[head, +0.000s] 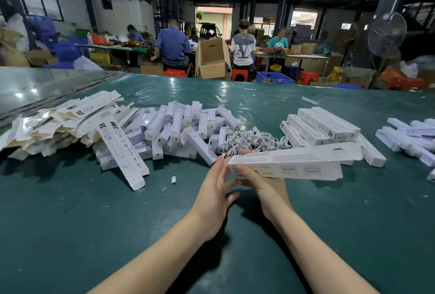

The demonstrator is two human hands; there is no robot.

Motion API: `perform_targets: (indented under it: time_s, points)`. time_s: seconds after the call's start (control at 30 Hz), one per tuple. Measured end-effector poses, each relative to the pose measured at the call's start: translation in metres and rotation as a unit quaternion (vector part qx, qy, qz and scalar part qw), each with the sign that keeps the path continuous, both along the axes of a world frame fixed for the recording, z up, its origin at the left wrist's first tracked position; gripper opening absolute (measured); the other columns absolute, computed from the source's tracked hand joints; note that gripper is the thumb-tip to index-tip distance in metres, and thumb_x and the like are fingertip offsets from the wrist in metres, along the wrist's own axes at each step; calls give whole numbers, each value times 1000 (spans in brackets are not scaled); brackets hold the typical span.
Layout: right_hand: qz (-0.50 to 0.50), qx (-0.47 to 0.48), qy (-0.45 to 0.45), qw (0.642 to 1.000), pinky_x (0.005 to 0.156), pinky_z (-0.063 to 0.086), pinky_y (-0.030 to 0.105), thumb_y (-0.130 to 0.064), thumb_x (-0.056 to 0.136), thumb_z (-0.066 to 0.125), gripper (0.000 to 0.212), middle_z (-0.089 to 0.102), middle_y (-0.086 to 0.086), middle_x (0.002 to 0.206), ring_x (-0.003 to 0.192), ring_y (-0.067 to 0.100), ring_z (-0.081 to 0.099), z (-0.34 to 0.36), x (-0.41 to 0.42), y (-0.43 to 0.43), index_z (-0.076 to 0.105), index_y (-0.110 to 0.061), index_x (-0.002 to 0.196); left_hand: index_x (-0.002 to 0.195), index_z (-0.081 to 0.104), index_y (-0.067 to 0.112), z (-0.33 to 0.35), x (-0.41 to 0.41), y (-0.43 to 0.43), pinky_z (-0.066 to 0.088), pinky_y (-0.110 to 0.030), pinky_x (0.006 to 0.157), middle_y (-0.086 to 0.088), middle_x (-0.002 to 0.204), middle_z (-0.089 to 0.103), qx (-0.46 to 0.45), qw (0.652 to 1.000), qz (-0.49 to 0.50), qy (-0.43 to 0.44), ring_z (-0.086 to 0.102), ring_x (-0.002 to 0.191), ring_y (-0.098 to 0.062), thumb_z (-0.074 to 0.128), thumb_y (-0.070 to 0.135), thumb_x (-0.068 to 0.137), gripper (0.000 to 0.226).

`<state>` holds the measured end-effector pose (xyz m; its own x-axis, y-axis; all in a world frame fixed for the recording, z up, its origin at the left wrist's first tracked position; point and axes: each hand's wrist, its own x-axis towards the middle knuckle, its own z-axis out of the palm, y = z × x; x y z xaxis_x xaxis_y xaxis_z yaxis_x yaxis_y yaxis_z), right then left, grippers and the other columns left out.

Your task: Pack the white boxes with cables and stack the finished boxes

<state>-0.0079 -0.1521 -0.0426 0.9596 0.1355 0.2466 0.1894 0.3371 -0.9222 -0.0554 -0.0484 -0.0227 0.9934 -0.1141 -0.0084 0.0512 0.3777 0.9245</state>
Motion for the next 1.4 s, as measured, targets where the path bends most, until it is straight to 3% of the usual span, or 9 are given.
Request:
perform_targets:
  time_s: [0.23,0.43,0.57,0.6,0.7,0.83,0.93,1.1,1.4]
  points:
    - [-30,-59,-41,997,77,50,12,-2,76,70,30,73,-11,89,85,-1,65,3,-3,-1,67,-22,98,113,62,18,0,7,13,29,-41,102,6,110,63,-181,979,-16,92,52,105,-15,31,55,86,55]
    - [-58,-85,-58,993,64,49,12,-1,75,72,22,73,-5,73,70,3,66,-1,-7,8,71,-22,82,124,53,8,-3,9,0,40,-36,93,-7,128,58,-70,990,54,114,53,118,-21,24,42,99,51]
    - [-233,-236,-212,919,63,42,10,-18,69,78,14,64,-1,68,65,6,55,5,-1,5,65,-19,66,100,64,8,2,5,8,41,-31,89,1,100,69,129,991,46,15,58,102,-9,27,43,98,51]
    - [-261,-267,-268,888,62,38,9,-18,68,75,14,59,0,68,65,6,50,6,0,4,63,-11,67,90,66,9,-1,5,11,41,-27,83,8,89,69,268,957,82,-80,57,93,-2,34,41,95,46]
    - [-290,-352,-286,842,56,29,25,-13,68,66,16,49,1,69,62,21,43,8,5,-6,50,-12,71,93,70,11,-11,16,28,37,-25,92,6,98,69,568,729,183,-336,51,101,-13,44,26,85,31]
    - [-280,-518,-184,787,58,30,33,-39,79,63,29,63,6,78,75,37,56,5,15,-25,43,-19,83,140,37,19,-20,44,61,26,-36,109,3,150,31,764,574,157,-249,26,134,-28,39,14,92,48]
    - [-252,-591,-142,753,60,30,34,-64,79,47,42,65,4,87,85,32,59,4,18,-26,37,-24,80,148,10,28,-34,53,71,27,-36,108,11,155,11,782,587,126,-164,20,134,-24,34,25,97,57]
    - [-136,-658,-159,723,59,29,32,-64,84,43,42,55,-5,84,87,25,55,0,17,-21,34,-25,71,126,47,21,-33,53,68,34,-35,91,-6,134,34,790,573,179,-123,33,116,-28,40,34,93,36]
    - [-164,-472,-134,856,63,38,36,-42,81,62,32,49,-6,61,72,30,50,-4,17,-29,42,-18,76,141,24,36,-33,54,70,21,-44,108,3,132,46,700,690,158,-96,31,128,-22,41,38,94,50]
